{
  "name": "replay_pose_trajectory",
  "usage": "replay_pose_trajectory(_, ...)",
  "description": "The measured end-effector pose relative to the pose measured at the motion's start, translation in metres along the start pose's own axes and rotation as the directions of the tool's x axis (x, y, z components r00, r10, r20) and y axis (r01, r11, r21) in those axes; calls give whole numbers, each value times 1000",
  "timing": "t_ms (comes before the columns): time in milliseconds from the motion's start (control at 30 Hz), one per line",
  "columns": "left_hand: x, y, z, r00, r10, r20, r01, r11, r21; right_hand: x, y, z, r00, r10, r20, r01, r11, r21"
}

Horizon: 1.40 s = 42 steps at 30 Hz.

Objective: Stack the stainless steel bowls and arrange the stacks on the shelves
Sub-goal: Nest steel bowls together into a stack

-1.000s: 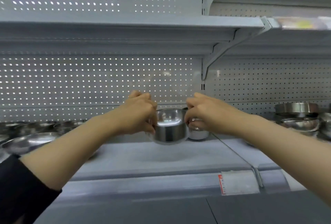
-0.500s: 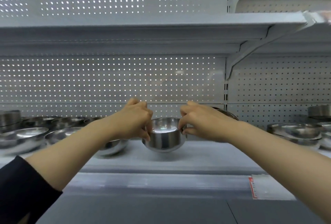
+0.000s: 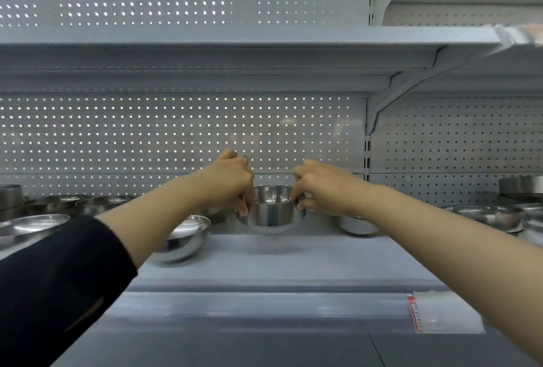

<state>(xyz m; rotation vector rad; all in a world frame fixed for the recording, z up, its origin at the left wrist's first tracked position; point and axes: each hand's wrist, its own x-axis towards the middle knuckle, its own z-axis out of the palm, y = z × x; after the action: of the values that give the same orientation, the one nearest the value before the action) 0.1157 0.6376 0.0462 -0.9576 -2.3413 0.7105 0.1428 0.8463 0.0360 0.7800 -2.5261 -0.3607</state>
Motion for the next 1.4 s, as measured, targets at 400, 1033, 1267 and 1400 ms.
replay_pose_trajectory(400,57,0,40,954,9,299,-68,980,187,38,19,57,992,83,90,-94,988,123)
replay_pose_trajectory(1033,153,135,22,999,-28,35,33,987,-156,-79,111,84,895,402,193,-395,915,-74)
replay_pose_trajectory(1267,161,139,14,999,-43,-14,41,991,-126,-87,116,89,946,320,58,-317,947,-49)
replay_pose_trajectory(1400,124,126,-9,986,17,-165,-45,985,-167,-109,102,56,988,149,40,-148,988,-34)
